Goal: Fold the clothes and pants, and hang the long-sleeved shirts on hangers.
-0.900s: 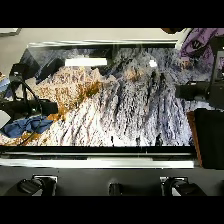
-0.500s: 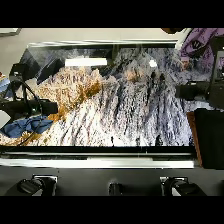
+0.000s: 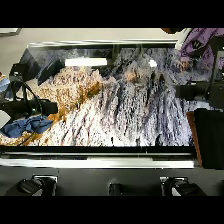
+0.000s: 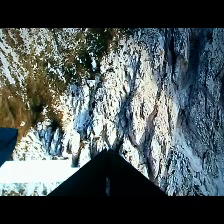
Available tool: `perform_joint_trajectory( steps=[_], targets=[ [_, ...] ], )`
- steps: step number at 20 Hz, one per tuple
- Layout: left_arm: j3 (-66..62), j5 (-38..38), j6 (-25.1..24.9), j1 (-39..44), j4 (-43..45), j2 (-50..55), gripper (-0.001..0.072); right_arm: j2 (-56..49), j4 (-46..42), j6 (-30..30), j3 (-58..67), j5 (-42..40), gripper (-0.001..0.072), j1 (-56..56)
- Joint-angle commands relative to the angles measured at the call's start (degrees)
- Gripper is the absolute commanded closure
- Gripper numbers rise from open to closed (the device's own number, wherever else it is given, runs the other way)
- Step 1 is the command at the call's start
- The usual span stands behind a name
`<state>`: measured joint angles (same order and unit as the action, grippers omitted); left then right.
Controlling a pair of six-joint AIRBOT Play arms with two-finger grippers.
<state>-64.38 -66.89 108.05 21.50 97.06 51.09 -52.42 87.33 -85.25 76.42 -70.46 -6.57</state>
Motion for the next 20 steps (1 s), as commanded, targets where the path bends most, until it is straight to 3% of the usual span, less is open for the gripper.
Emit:
perform_joint_trajectory(
  steps=[1,5,6,7,8,11,15,20],
  targets=[
    [-0.07,0.44,-0.02,0.02,0.02,-0.02,0.0688,0.04,0.00,0.02,-0.02,0.04,0.0679,-0.04],
    [-0.07,0.31,0.00,0.02,-0.09,-0.02,0.0687,0.04,0.00,0.02,-0.02,0.31,0.0679,-0.04],
    [-0.07,-1.77,0.00,0.02,-0.63,-0.09,0.0604,0.04,0.02,0.02,-0.02,0.28,0.0679,-0.04],
    [-0.04,-3.80,0.59,-0.04,-0.11,-0.02,0.0139,0.04,0.02,0.02,-0.02,0.28,0.0679,-0.04],
    [-0.04,-5.51,2.86,-0.94,1.09,0.09,-0.0013,0.04,0.02,0.02,-0.02,0.28,0.0679,-0.04],
    [0.15,-9.90,6.88,-12.37,1.29,0.09,-0.0013,0.04,0.02,0.02,-0.02,0.26,0.0679,-0.04],
    [2.38,-9.25,1.25,-31.23,1.11,4.74,-0.0013,0.04,1.42,0.04,-0.02,0.42,0.0678,-0.04],
    [2.84,1.09,1.22,-44.59,-1.11,18.34,-0.0013,0.04,2.05,0.02,-0.02,-0.24,0.0674,-0.04]
  ],
)
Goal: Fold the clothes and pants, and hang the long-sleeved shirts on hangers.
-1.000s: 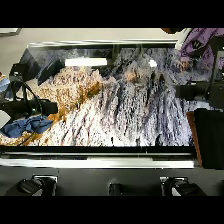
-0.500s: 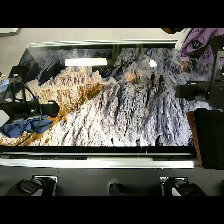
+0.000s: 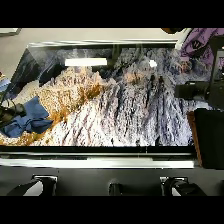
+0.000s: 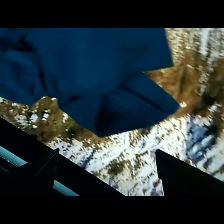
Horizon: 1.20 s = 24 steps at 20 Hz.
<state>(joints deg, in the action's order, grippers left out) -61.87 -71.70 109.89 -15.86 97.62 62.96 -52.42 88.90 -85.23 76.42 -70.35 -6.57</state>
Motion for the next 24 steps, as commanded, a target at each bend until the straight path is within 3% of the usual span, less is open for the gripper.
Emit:
perform_joint_trajectory(
  steps=[1,5,7,8,9,10,12,15,20,24],
  targets=[
    [0.33,8.85,-0.61,-8.17,-2.25,9.09,-0.0013,0.04,0.50,0.00,-0.02,-0.37,0.0673,-0.04],
    [0.31,18.93,-0.59,-8.63,-2.27,18.56,-0.0013,0.04,0.55,0.02,-0.02,-1.29,0.0594,-0.04],
    [0.26,20.11,-0.61,-8.57,-2.56,22.32,-0.0013,0.04,0.55,0.02,-0.02,-1.95,0.0594,-0.04],
    [0.26,20.06,-0.61,-8.57,-3.69,23.30,0.0149,0.04,0.55,0.02,-0.02,-2.05,0.0594,-0.04],
    [0.24,19.58,-0.63,-8.55,-5.64,23.43,0.0584,0.04,0.55,0.02,-0.02,-2.03,0.0594,-0.04],
    [0.20,19.28,-2.19,-8.22,-8.22,23.12,0.0691,0.04,0.52,0.02,-0.02,-2.03,0.0594,-0.04],
    [-0.92,17.03,-8.61,-5.99,-14.69,22.12,0.0693,0.04,0.55,0.02,-0.02,-2.12,0.0594,-0.04],
    [-1.62,13.92,-13.51,2.03,-26.16,18.95,0.0694,0.04,0.44,0.00,-0.02,-3.10,0.0594,-0.04],
    [-1.66,17.05,-11.74,28.15,-42.34,14.14,0.0693,0.04,-0.24,-2.62,-0.02,-7.50,0.0597,-0.04],
    [-1.62,32.22,-3.54,49.92,-44.52,16.72,0.0693,0.04,-3.78,-4.11,-0.02,-10.29,0.0566,-0.04]
  ],
)
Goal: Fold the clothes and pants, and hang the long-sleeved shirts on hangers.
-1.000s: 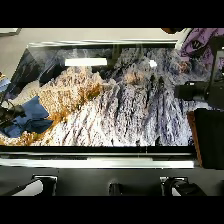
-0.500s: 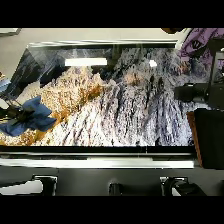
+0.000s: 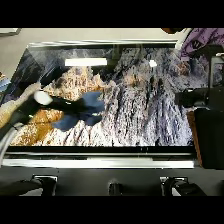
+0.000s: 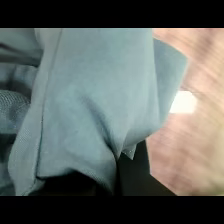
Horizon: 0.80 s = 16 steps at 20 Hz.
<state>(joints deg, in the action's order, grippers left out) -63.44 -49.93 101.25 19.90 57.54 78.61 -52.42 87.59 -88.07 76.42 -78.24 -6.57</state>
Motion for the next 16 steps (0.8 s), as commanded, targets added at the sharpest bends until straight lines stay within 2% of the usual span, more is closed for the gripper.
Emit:
perform_joint_trajectory(
  steps=[1,3,4,5,6,7,8,9,11,13,15,16],
  targets=[
    [-0.04,14.32,7.61,17.75,-4.44,2.69,0.0693,0.04,-3.30,-1.27,-0.02,-2.86,0.0563,-0.04],
    [-0.07,18.21,10.91,21.90,-4.50,6.12,0.0682,-0.02,-3.87,-1.27,-0.04,-2.67,0.0561,-0.04],
    [-0.07,17.81,11.74,22.08,-4.57,7.15,0.0590,-0.02,-3.89,-1.27,-0.26,-2.01,0.0561,-0.04],
    [-0.07,16.70,11.82,21.35,-4.59,7.15,0.0427,-0.02,-4.20,-1.27,-0.90,-1.05,0.0559,-0.04],
    [-0.07,14.71,11.69,19.54,-4.52,6.38,0.0298,-0.02,-5.29,-1.36,-2.01,0.15,0.0497,-0.04],
    [-0.07,11.93,11.17,17.03,-3.72,5.05,0.0198,-0.04,-8.52,-1.18,-3.48,1.40,0.0411,-0.04],
    [-0.07,8.24,9.90,13.70,-1.73,3.06,0.0143,-0.22,-12.44,1.05,-5.05,2.82,0.0390,0.02],
    [-0.07,4.39,8.55,10.29,1.07,0.81,0.0143,-0.72,-16.61,5.07,-6.64,4.31,0.0359,0.02],
    [-0.07,-4.33,5.64,2.82,8.07,-4.11,0.0143,-2.95,-14.88,9.88,-10.05,8.26,0.0359,0.70],
    [-0.07,-11.76,3.52,-3.78,13.31,-7.48,0.0151,-8.09,1.92,8.94,-13.16,11.17,0.0353,5.66],
    [-0.07,-16.81,1.57,-9.38,15.19,-9.16,0.0155,-15.58,22.69,1.36,-14.78,12.00,0.0350,12.15],
    [-0.07,-18.32,1.03,-11.61,15.15,-9.29,0.0155,-19.71,31.65,-3.74,-14.78,11.76,0.0289,14.56]
  ],
)
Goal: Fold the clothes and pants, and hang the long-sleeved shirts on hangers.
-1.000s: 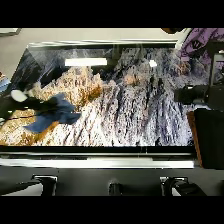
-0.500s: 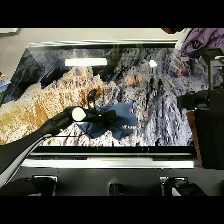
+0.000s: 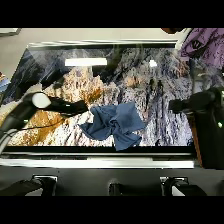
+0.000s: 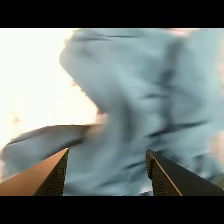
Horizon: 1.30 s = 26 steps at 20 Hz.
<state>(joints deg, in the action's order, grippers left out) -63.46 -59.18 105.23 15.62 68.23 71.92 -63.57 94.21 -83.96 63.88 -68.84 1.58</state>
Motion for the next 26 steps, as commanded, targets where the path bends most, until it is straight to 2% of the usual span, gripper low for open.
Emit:
perform_joint_trajectory(
  steps=[1,6,14,15,16,17,18,19,22,26],
  targets=[
    [-0.02,-9.79,-2.84,-9.29,4.46,-2.49,0.0155,-12.09,30.62,-11.61,-2.23,2.01,0.0223,7.72],
    [0.02,-10.40,-2.84,-12.79,4.39,-2.43,0.0155,-25.22,37.29,-23.26,-2.23,-0.79,0.0223,5.95],
    [0.04,-10.58,-1.55,-13.75,4.37,-2.45,0.0144,-32.46,39.34,-25.75,-2.25,1.53,0.0224,2.86],
    [0.04,-10.78,-1.53,-14.38,4.39,-2.49,0.0083,-32.98,39.34,-25.77,-2.25,1.14,0.0241,2.03],
    [0.09,-10.99,-1.57,-15.30,4.46,-2.60,0.0083,-33.14,39.08,-25.79,-2.25,0.72,0.0244,0.94],
    [0.35,-10.93,-1.68,-16.50,4.31,-2.69,0.0083,-33.14,39.12,-25.94,-2.23,0.55,0.0359,0.17],
    [1.09,-10.82,-2.01,-17.66,4.22,-2.73,0.0083,-33.00,39.15,-25.97,-2.23,0.39,0.0542,-0.13],
    [2.67,-10.21,-2.12,-18.40,3.82,-2.73,0.0083,-32.76,39.08,-25.97,-2.23,0.11,0.0668,-0.04],
    [12.07,-4.13,-9.31,-18.27,-6.34,-2.51,0.0090,-30.27,37.33,-26.36,-2.23,-0.31,0.0680,0.17],
    [21.90,8.09,-15.39,-13.70,-18.60,-1.36,0.0091,-25.90,37.29,-26.29,-2.23,-1.40,0.0680,0.11]
  ],
)
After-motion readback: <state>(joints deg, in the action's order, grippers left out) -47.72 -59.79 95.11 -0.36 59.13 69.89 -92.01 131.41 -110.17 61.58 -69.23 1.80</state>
